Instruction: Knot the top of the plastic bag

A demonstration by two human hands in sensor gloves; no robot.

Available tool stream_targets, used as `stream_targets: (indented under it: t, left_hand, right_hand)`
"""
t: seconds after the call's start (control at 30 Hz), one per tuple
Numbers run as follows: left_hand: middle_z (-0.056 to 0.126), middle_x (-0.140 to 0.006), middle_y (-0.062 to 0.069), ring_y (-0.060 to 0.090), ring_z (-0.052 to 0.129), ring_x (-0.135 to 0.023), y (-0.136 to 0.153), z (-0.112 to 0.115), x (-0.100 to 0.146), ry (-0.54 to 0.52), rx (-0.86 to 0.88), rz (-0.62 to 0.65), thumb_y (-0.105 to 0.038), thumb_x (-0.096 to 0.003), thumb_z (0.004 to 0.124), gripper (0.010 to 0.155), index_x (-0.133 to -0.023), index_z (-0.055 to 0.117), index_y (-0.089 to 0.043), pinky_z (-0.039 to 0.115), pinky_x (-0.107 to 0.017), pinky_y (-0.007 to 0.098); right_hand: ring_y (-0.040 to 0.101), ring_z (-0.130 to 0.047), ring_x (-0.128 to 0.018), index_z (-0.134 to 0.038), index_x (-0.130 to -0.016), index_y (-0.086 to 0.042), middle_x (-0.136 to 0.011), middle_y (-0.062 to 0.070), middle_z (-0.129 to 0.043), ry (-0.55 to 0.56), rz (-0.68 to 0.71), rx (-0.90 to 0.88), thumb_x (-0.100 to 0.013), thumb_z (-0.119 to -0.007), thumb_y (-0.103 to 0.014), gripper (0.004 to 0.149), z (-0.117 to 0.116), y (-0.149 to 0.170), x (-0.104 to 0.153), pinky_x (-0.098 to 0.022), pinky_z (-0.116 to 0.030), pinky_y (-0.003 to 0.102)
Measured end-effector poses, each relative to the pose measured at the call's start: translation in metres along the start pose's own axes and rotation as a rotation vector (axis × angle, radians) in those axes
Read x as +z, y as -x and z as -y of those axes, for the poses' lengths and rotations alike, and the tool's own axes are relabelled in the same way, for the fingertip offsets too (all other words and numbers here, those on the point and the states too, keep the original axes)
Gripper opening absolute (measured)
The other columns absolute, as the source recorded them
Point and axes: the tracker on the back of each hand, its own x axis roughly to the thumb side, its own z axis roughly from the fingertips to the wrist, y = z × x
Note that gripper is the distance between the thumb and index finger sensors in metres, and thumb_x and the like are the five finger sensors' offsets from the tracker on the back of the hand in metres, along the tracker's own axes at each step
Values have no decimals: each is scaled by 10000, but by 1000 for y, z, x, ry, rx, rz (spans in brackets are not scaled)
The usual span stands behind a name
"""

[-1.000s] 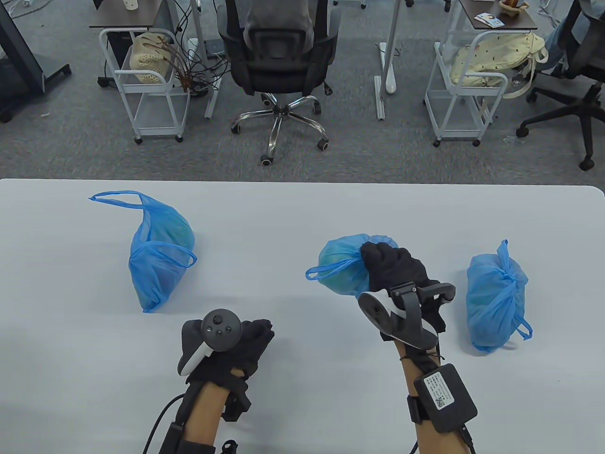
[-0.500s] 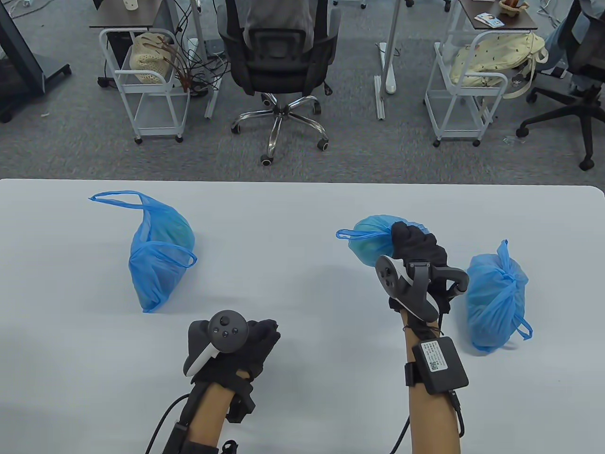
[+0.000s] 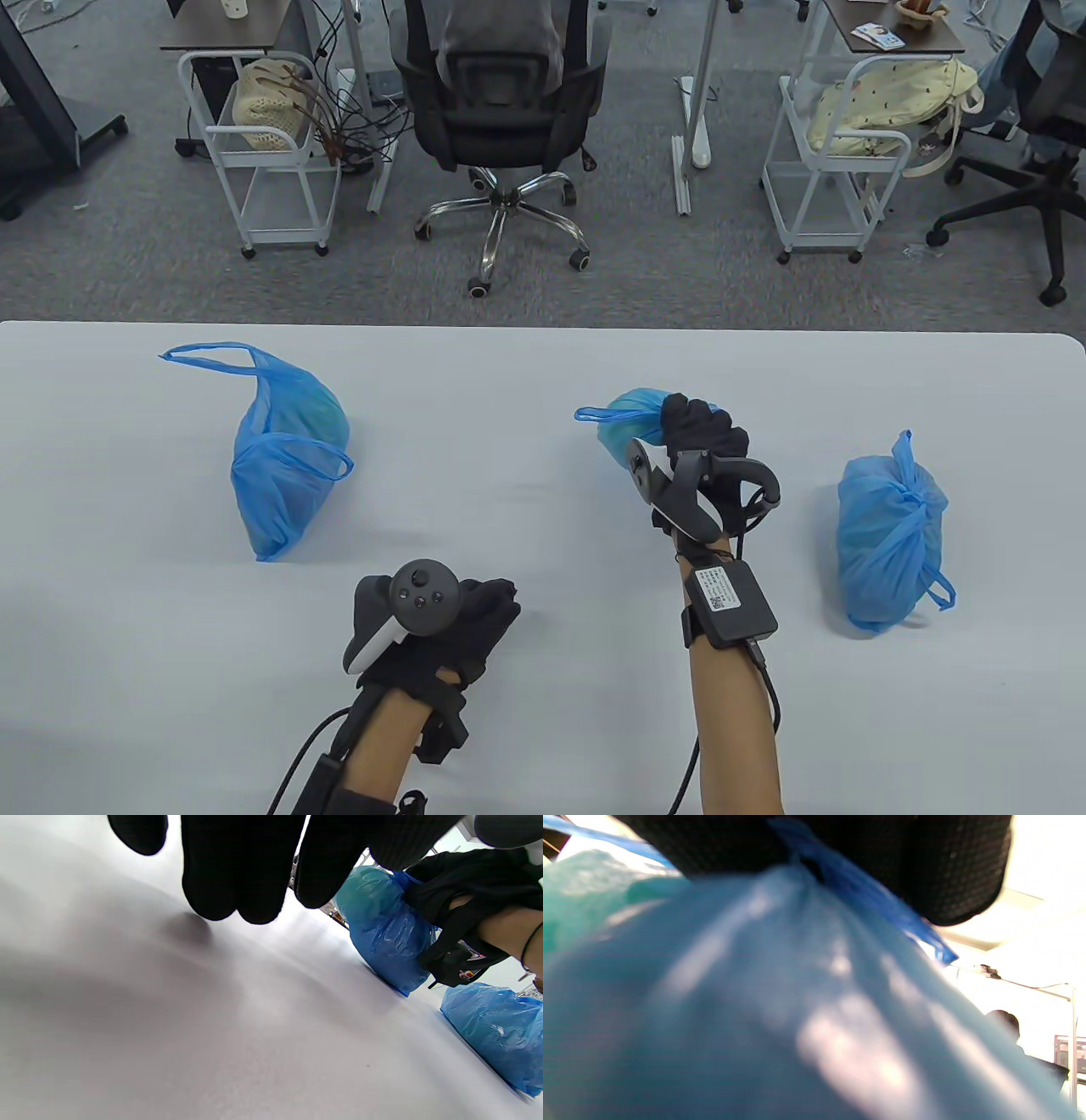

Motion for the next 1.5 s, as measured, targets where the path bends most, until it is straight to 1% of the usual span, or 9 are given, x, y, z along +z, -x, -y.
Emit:
stream_targets:
  t: [0.17, 0.27, 0.57, 0.73, 0.87, 1.03, 1.27, 1.4, 1.5]
  left_hand:
    - [877, -1049, 56, 361, 862, -961, 1, 0, 0, -9, -8, -5, -568, -583, 591, 535, -1026, 764, -324, 536, -757, 656]
    - [880, -1046, 59, 360, 865, -959, 1, -1, 0, -16, -14, -11, -567, -582, 591, 536, -1026, 763, -322, 537, -756, 656]
    - [888, -1035, 58, 361, 876, -946, 2, -1, 1, -33, -39, -10, -561, -577, 596, 531, -1016, 772, -319, 548, -748, 655]
    - [889, -1033, 54, 346, 878, -949, 2, -4, 2, -43, -42, -5, -558, -575, 598, 530, -1014, 770, -319, 550, -748, 652]
    - [898, -1022, 43, 339, 890, -937, 8, -8, 3, -89, -41, -6, -550, -571, 610, 519, -1004, 778, -319, 564, -744, 645]
    - [911, -1005, 30, 325, 902, -925, 15, -20, 10, -246, -94, -32, -528, -562, 643, 500, -988, 789, -311, 583, -738, 630]
    - [384, -1242, 31, 356, 341, -1149, 16, -45, 27, -548, -236, -86, -513, -564, 687, 584, -1100, 529, -343, 307, -791, 638]
    - [281, -1256, 13, 350, 236, -1156, 9, -90, 42, -778, -152, -75, -493, -571, 707, 607, -1112, 469, -355, 241, -796, 636]
    - [274, -1256, 4, 349, 222, -1153, 15, -136, 43, -836, -196, -124, -479, -561, 732, 637, -1116, 446, -355, 236, -793, 634]
  right_hand:
    - [356, -985, -693, -797, -895, -184, -839, 105, -905, -46, 32, -13, -460, -882, -321, 464, 5, 2, 5, -452, -849, 536]
    - [365, -964, -724, -781, -908, -184, -860, 111, -886, -22, 21, -48, -466, -866, -344, 478, 25, 14, 8, -475, -832, 546]
    - [416, -909, -758, -769, -913, -152, -860, 143, -867, 132, -189, -507, -499, -819, -370, 470, 75, 38, 33, -498, -779, 584]
    - [409, -900, -766, -753, -920, -157, -859, 129, -861, 215, -6, -218, -531, -771, -424, 472, 80, 9, 40, -500, -779, 576]
    - [442, -865, -790, -751, -924, -139, -871, 157, -845, 210, 13, -340, -526, -779, -404, 480, 77, -3, 37, -527, -734, 611]
    - [426, -872, -797, -747, -926, -154, -875, 142, -848, 202, 114, -157, -525, -772, -414, 478, 67, -8, 40, -536, -735, 607]
    - [426, -869, -801, -753, -921, -154, -874, 142, -849, 192, 58, -273, -521, -772, -407, 474, 66, 8, 39, -542, -728, 611]
    - [421, -873, -800, -753, -921, -157, -873, 138, -850, 195, 61, -264, -521, -770, -410, 473, 66, 7, 39, -544, -729, 610]
    - [416, -873, -803, -751, -922, -161, -876, 134, -850, 194, 79, -246, -522, -769, -411, 473, 66, 4, 38, -547, -729, 609]
